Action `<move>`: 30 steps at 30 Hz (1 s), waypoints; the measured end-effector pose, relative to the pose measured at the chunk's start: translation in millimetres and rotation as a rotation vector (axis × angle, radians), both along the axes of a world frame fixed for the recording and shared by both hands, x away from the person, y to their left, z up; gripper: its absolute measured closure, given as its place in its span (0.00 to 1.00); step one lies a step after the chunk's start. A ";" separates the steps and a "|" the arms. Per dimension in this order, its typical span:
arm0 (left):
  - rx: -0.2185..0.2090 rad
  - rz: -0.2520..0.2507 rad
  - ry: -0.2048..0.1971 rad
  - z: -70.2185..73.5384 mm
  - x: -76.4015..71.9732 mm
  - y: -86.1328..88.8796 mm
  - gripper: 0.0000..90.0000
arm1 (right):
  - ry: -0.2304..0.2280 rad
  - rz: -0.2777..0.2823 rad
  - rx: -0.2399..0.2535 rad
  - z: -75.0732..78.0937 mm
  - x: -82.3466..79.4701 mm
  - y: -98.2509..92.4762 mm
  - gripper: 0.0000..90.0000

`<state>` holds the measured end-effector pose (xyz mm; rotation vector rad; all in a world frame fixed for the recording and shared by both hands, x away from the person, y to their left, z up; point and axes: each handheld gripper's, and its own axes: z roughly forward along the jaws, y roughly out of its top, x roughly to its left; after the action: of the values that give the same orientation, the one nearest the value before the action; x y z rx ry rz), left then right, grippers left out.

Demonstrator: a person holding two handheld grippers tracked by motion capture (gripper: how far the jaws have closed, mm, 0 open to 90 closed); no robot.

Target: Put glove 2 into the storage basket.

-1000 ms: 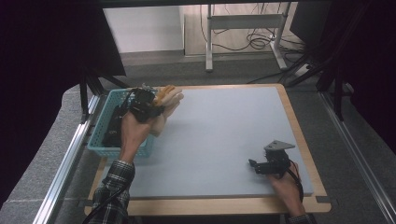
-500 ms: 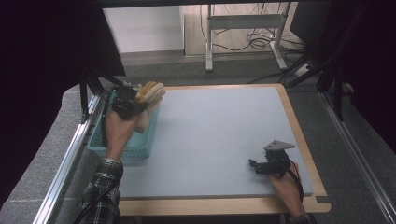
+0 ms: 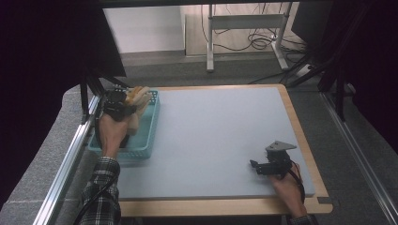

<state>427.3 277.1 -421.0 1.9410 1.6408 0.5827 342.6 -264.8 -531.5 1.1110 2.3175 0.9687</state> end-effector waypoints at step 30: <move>0.084 -0.019 0.192 -59.7 49.5 -19.4 0.68 | 0.000 -0.001 0.001 0.0 -0.1 0.0 0.15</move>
<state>476.8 257.7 -480.7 2.1279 1.7351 0.4773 342.6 -264.8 -531.5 1.1121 2.3165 0.9697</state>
